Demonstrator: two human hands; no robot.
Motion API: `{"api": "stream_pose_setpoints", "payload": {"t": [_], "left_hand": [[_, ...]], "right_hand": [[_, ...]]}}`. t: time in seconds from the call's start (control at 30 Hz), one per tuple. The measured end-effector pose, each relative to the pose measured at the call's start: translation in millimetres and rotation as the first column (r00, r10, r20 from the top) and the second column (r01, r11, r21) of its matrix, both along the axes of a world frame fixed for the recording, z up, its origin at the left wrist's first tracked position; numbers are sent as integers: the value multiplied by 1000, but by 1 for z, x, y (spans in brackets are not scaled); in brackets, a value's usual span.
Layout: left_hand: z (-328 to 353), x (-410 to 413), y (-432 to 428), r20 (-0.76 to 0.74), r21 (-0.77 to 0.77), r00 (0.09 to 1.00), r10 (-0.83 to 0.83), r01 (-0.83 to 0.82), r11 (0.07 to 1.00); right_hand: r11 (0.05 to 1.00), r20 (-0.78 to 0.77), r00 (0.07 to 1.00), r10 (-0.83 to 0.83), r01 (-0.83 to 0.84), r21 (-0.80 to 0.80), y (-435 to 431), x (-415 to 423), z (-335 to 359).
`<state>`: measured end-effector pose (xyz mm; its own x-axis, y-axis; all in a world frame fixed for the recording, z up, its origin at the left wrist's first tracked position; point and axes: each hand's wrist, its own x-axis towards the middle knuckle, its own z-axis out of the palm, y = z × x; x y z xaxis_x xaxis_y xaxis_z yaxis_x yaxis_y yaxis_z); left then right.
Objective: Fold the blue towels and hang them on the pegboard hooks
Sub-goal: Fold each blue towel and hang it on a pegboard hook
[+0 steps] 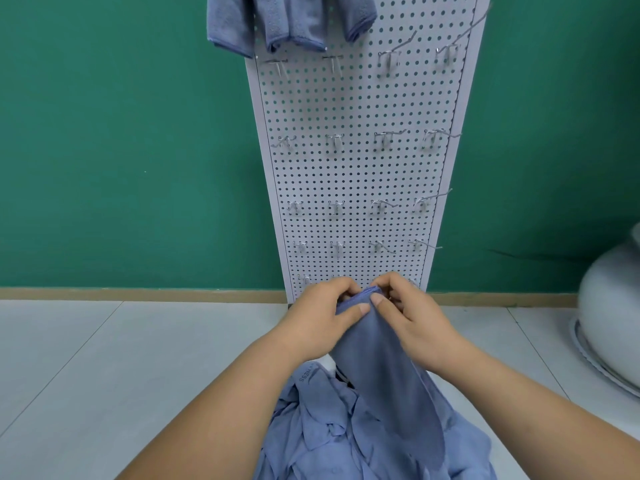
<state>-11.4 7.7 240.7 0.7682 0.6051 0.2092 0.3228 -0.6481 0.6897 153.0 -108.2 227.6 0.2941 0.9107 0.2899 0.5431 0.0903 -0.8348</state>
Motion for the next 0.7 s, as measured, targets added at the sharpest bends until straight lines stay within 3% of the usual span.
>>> {"api": "stream_pose_setpoints", "payload": {"t": [0.2,0.3,0.4,0.47,0.57,0.63,0.7], "left_hand": [[7,3,-6,32,244,999,5,-13,970],[14,1,-8,56,383,998,-41,16,924],[23,-4,-7,99,435,992,-78,27,900],[28,-8,-4,164,395,984,-66,-4,919],[33,-17,5,309,224,950,40,-113,968],[29,-25,14,358,110,921,152,-203,973],[21,-32,26,374,20,892,255,-283,959]], "right_hand": [[998,-268,963,16,-33,-60,-7,-1,9],[978,-292,942,163,-194,-80,-14,-2,13],[946,-196,956,220,-258,-194,-15,4,12],[926,-11,977,213,-206,-317,-13,19,-2],[874,314,920,233,-57,-482,-11,51,-32],[845,348,909,230,-9,-535,-13,70,-43],[833,273,939,210,-25,-552,-16,85,-46]]}}
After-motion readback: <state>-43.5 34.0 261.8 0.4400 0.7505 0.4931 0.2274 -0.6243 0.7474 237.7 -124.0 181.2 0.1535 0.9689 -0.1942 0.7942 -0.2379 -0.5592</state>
